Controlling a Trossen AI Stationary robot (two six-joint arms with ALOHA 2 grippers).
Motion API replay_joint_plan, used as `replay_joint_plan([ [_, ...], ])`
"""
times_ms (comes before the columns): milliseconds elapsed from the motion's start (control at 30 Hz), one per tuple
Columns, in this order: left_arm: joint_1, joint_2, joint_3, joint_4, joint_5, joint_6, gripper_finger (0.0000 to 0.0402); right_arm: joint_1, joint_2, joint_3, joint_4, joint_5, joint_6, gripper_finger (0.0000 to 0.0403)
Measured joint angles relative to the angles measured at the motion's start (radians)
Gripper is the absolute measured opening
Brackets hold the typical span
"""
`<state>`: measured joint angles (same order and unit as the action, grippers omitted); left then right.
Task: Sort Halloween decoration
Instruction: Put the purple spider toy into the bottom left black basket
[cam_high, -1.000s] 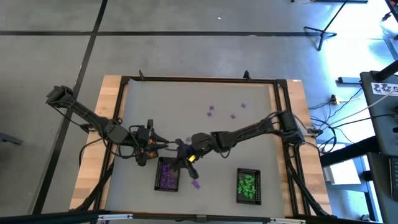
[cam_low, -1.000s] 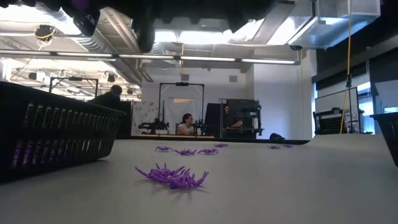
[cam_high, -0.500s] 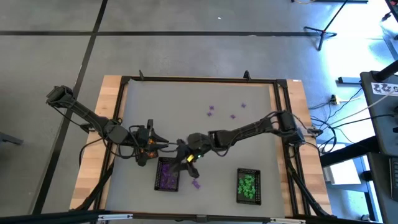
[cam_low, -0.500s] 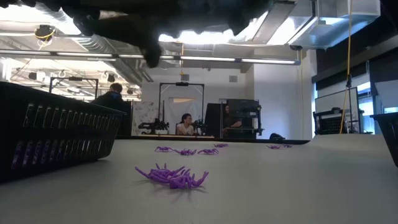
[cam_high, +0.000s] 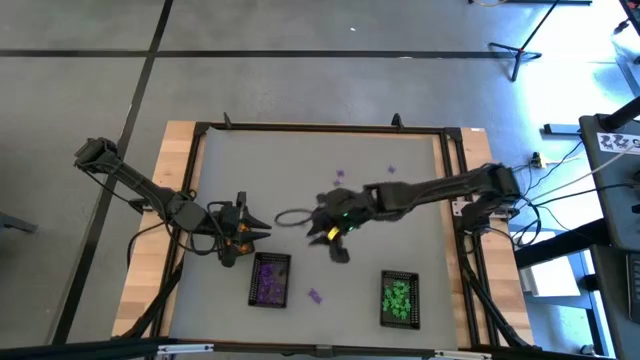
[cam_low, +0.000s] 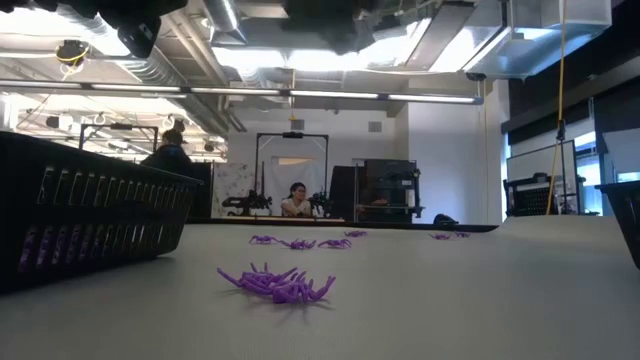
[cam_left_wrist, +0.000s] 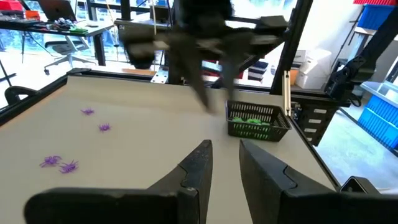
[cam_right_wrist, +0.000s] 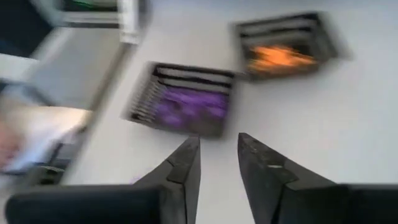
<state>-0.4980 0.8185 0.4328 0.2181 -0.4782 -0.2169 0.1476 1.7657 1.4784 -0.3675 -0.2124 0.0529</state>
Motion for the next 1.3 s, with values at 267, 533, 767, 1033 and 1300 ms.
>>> replay_joint_plan([
  [267, 0.000, 0.000, 0.000, 0.000, 0.000, 0.000, 0.0075, -0.126, -0.235, -0.304, 0.002, 0.032, 0.050, 0.0079],
  [533, 0.000, 0.000, 0.000, -0.001, 0.000, 0.000, 0.0075, -0.414, -0.510, -0.662, 0.050, 0.168, 0.169, 0.0069],
  [767, 0.000, 0.000, 0.000, 0.000, 0.000, 0.000, 0.0075, -0.625, -0.549, -0.767, -0.036, 0.329, 0.160, 0.0069],
  [1033, 0.000, 0.000, 0.000, 0.000, 0.000, 0.000, 0.0075, -0.732, -0.447, -0.786, -0.042, 0.295, 0.135, 0.0071],
  [1300, 0.000, 0.000, 0.000, 0.000, 0.000, 0.000, 0.0075, -0.781, -0.313, -0.786, -0.024, 0.283, 0.122, 0.0160],
])
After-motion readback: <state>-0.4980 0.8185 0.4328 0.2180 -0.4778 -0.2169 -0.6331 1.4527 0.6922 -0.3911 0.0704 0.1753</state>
